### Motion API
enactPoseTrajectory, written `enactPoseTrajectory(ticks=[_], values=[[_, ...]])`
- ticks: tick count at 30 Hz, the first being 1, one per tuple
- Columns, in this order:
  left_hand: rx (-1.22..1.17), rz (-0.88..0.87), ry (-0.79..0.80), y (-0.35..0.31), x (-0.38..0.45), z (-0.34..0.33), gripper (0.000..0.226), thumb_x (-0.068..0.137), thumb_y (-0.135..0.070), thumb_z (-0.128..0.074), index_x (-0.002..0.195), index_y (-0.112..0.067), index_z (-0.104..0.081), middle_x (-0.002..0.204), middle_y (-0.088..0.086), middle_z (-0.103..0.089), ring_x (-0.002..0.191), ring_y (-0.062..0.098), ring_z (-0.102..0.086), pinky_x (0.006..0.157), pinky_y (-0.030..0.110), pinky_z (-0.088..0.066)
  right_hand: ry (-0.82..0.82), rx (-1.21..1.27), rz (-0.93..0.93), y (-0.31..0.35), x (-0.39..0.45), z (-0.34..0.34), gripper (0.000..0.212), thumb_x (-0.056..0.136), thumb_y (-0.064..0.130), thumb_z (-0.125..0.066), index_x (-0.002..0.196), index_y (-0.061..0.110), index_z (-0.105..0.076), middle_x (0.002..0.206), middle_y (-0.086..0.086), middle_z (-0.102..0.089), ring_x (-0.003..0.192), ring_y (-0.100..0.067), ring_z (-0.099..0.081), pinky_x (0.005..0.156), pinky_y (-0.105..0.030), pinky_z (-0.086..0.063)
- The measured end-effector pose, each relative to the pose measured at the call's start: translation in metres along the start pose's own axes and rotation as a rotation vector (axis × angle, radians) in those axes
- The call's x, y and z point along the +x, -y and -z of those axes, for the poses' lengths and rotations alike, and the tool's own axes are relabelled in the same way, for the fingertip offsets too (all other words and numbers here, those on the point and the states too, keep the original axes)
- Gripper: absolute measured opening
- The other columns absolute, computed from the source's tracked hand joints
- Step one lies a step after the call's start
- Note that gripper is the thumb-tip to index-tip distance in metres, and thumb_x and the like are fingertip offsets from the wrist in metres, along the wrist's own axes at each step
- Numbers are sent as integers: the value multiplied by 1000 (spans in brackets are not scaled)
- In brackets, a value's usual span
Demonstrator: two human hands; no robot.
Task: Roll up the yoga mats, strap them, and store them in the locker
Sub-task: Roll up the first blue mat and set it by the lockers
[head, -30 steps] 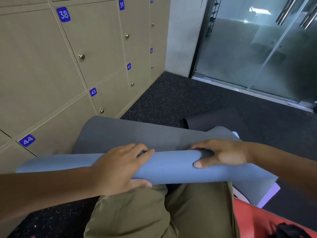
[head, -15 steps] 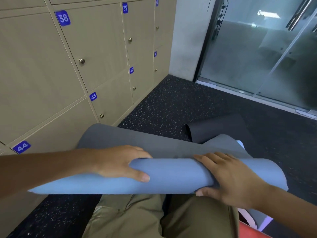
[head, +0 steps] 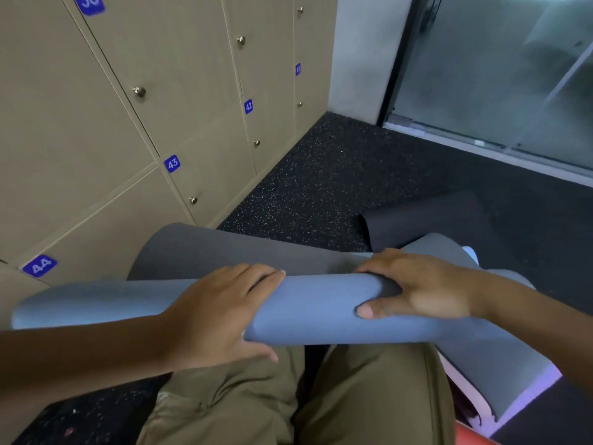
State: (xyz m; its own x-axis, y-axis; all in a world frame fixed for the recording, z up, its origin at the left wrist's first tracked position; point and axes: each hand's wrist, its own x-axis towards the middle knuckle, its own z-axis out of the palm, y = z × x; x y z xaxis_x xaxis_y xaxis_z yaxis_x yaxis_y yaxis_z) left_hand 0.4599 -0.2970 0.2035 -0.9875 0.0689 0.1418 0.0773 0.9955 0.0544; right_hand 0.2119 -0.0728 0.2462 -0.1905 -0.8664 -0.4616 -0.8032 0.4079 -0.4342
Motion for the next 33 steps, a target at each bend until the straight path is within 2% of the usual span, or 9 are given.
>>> enactPoseTrajectory(ticks=[5,10,13,16,20,22,27,31,33], values=[[-307,149,132,13,21,9,89,63,-80,-71,136,-32,-53,123,-19,-61,110,3,-59,91,28,-51,-426,-275,238,-10,-11,-15,73,87,82,-47,137,30,-52,120,14,-49,108,-10,-49,94,-35,-46],[-502,341,422,30,55,25,84,51,-78,-71,128,-48,-57,120,-32,-60,111,-8,-56,97,29,-47,-497,-406,230,-27,-2,-30,101,74,87,-56,149,20,-46,134,1,-57,118,-25,-56,103,-39,-42],[-543,382,519,38,69,30,81,53,-79,-68,129,-53,-56,123,-38,-58,114,-12,-54,101,29,-46,-420,-298,207,-32,10,-17,100,71,86,-59,150,26,-45,135,8,-57,118,-17,-53,102,-34,-46],[-308,349,524,40,66,32,97,66,-88,-44,154,-49,-31,143,-34,-41,131,-9,-39,106,17,-28,-259,-194,189,-33,21,4,97,70,87,-61,152,39,-38,135,17,-53,119,-7,-47,100,-23,-38],[-128,190,122,20,46,27,81,87,-76,-47,151,-27,-45,140,-11,-53,124,8,-48,100,17,-31,-76,13,153,-40,41,31,81,68,81,-71,140,52,-44,126,30,-54,116,4,-50,101,-27,-45],[-72,190,83,12,43,19,97,82,-83,-50,152,-17,-44,142,-3,-55,125,15,-51,103,25,-37,33,132,128,-43,51,43,71,68,75,-76,131,53,-52,122,32,-60,112,7,-57,99,-29,-48],[38,184,181,22,57,-6,125,59,-90,-65,150,-8,-37,135,6,-58,113,26,-63,91,40,-57,229,257,54,-44,72,65,43,83,51,-79,122,40,-65,113,21,-69,103,1,-66,101,-33,-51],[-59,242,329,38,80,-5,101,64,-78,-69,145,-27,-38,125,-9,-54,111,18,-58,92,40,-50,252,266,17,-50,77,75,44,84,58,-74,125,41,-65,117,23,-69,106,5,-65,98,-26,-49],[-128,278,385,45,90,-4,88,60,-75,-72,134,-39,-39,116,-16,-54,105,13,-58,89,39,-50,94,249,-21,-55,71,73,63,77,67,-73,133,43,-58,123,25,-63,108,10,-59,92,-15,-43]])
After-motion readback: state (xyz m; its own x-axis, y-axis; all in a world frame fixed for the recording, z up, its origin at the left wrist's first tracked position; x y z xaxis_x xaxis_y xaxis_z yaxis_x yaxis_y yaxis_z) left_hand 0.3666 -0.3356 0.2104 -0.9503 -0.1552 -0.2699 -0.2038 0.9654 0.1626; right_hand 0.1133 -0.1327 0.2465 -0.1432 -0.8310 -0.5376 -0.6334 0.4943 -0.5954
